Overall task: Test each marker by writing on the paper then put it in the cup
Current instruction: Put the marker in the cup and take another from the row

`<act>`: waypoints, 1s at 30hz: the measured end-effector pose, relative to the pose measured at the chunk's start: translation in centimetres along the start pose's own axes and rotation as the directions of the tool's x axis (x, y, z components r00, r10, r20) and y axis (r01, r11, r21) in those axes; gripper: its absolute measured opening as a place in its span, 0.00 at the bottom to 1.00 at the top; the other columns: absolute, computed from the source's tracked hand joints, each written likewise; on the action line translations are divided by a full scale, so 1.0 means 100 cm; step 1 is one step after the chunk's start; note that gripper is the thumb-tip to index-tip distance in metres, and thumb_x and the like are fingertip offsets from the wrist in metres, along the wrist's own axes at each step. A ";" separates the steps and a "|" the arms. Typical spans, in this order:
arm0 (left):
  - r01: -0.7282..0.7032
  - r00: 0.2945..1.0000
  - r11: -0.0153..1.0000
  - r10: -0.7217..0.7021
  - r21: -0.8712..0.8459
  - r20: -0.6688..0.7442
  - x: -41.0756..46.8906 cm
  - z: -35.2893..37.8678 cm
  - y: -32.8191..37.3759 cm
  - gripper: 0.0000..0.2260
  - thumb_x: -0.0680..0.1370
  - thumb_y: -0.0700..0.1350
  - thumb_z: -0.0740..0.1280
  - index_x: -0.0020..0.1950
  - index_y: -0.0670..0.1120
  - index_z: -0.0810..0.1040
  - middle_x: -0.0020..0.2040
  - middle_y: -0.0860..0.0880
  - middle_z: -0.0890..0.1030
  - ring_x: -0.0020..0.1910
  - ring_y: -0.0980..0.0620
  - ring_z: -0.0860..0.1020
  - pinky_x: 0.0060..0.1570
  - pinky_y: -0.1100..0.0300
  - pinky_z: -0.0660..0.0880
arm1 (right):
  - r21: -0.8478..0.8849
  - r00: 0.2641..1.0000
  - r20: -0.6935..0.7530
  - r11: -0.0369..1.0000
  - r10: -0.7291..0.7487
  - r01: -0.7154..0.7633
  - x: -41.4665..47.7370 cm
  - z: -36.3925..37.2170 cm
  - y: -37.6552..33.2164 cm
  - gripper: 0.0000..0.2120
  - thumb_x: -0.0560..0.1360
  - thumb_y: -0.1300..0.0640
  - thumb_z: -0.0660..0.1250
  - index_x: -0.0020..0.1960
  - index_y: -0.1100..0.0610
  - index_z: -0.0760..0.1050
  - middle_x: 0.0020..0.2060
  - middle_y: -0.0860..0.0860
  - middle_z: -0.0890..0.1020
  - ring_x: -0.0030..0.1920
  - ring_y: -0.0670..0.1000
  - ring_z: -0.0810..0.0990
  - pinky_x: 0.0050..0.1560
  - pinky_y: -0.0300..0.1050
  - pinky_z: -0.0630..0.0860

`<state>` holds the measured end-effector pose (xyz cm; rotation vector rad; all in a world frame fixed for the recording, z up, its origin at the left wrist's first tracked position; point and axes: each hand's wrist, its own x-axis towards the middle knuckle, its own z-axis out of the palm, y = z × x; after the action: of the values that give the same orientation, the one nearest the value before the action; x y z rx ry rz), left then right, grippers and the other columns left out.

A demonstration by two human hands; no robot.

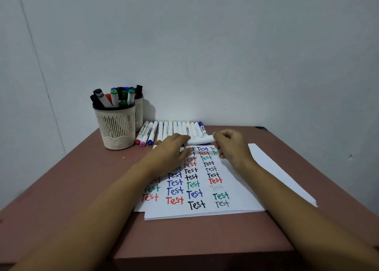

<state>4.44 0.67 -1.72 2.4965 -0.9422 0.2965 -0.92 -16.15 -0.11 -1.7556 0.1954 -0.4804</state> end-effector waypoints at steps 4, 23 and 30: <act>-0.006 1.000 1.000 0.006 -0.018 -0.010 0.002 -0.001 0.001 0.12 0.81 0.49 0.57 0.60 0.44 0.71 0.47 0.51 0.71 0.44 0.54 0.69 0.49 0.57 0.70 | 0.196 0.996 0.019 0.976 0.089 -0.091 0.000 0.003 0.001 0.10 0.77 0.59 0.62 0.37 0.57 0.72 0.28 0.50 0.70 0.27 0.47 0.65 0.30 0.42 0.62; 0.014 0.996 0.998 -0.020 -0.064 -0.082 -0.001 0.001 0.020 0.12 0.80 0.53 0.57 0.41 0.48 0.68 0.29 0.54 0.69 0.28 0.57 0.66 0.27 0.61 0.59 | 0.295 0.993 0.120 0.954 0.015 -0.050 0.002 0.015 0.006 0.14 0.79 0.54 0.64 0.36 0.59 0.73 0.27 0.49 0.71 0.26 0.44 0.66 0.28 0.36 0.66; 0.002 0.990 0.967 -0.037 -0.253 -0.133 0.000 0.001 0.017 0.12 0.78 0.55 0.61 0.41 0.49 0.74 0.27 0.54 0.68 0.25 0.57 0.65 0.28 0.60 0.60 | 0.350 0.984 0.179 0.936 -0.025 -0.040 0.004 0.013 0.004 0.12 0.79 0.54 0.63 0.39 0.58 0.73 0.27 0.49 0.71 0.26 0.44 0.66 0.30 0.37 0.65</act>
<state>3.29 -0.44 -1.24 2.2220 -0.8434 0.3155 0.04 -15.23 -0.61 -1.4341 -0.0143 -0.3240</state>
